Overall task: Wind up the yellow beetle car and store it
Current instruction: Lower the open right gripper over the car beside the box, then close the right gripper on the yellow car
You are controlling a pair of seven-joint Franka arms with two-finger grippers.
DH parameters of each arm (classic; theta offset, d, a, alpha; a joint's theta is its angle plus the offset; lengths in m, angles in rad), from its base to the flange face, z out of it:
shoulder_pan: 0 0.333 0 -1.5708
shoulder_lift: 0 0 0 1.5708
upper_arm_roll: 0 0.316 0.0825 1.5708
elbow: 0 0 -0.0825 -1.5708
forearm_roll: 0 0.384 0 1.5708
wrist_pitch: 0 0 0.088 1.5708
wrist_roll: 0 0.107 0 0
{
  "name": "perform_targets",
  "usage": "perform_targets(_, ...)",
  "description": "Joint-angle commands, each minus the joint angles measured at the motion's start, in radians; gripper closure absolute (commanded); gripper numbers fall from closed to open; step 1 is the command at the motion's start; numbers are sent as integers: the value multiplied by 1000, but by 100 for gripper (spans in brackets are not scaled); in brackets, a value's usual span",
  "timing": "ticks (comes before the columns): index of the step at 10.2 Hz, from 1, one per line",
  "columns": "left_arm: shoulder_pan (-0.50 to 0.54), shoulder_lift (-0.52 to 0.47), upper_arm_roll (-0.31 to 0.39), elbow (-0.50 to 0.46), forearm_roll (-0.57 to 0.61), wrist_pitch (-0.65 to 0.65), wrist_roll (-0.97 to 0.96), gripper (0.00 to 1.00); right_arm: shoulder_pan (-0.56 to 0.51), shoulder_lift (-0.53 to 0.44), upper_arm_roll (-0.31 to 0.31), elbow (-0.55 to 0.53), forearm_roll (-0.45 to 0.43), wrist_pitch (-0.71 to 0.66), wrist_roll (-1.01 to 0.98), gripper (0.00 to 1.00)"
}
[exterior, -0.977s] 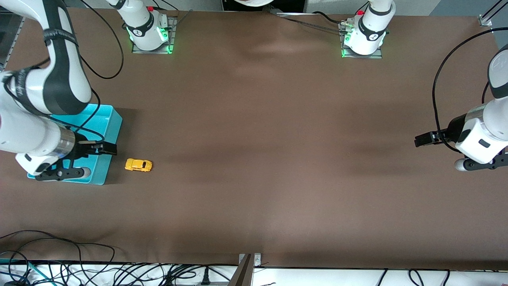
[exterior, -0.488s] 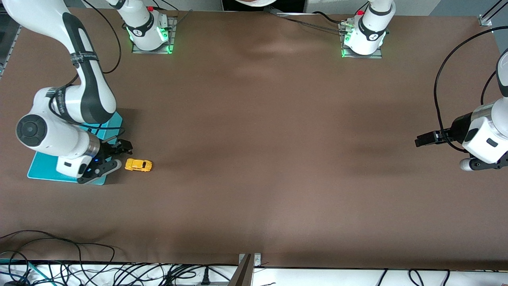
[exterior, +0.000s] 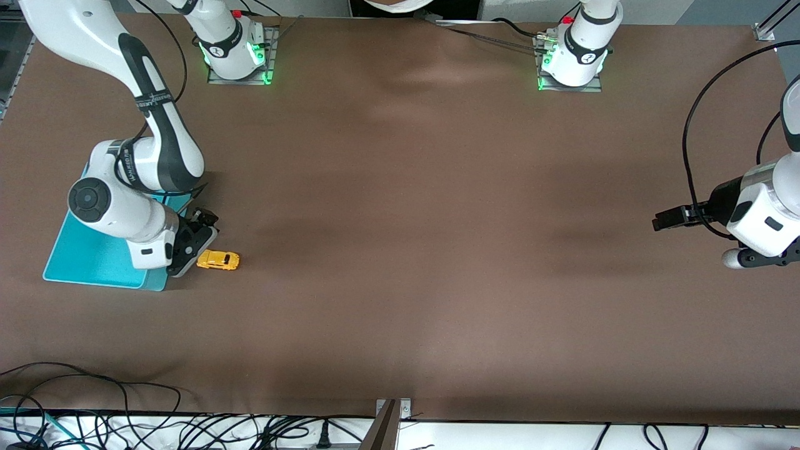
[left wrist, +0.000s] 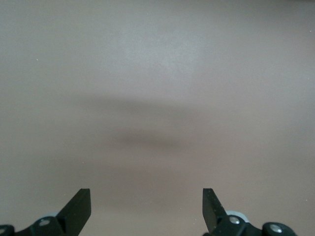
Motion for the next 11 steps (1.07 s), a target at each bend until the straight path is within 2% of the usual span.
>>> perform_targets(1,3,-11,-1,10,-29,-20,23,0,-4,4,8,-42,-1,95,-148,0)
perform_targets(4,3,-11,-15,10,-29,-20,22,0,-4,59,11,-33,-7,213,-349,0)
perform_targets(10,3,-18,-16,10,-29,-20,22,0,-4,124,18,-35,-4,250,-353,0)
perform_targets(11,3,-18,-16,10,-29,-20,23,0,-4,125,18,-35,-4,250,-353,11)
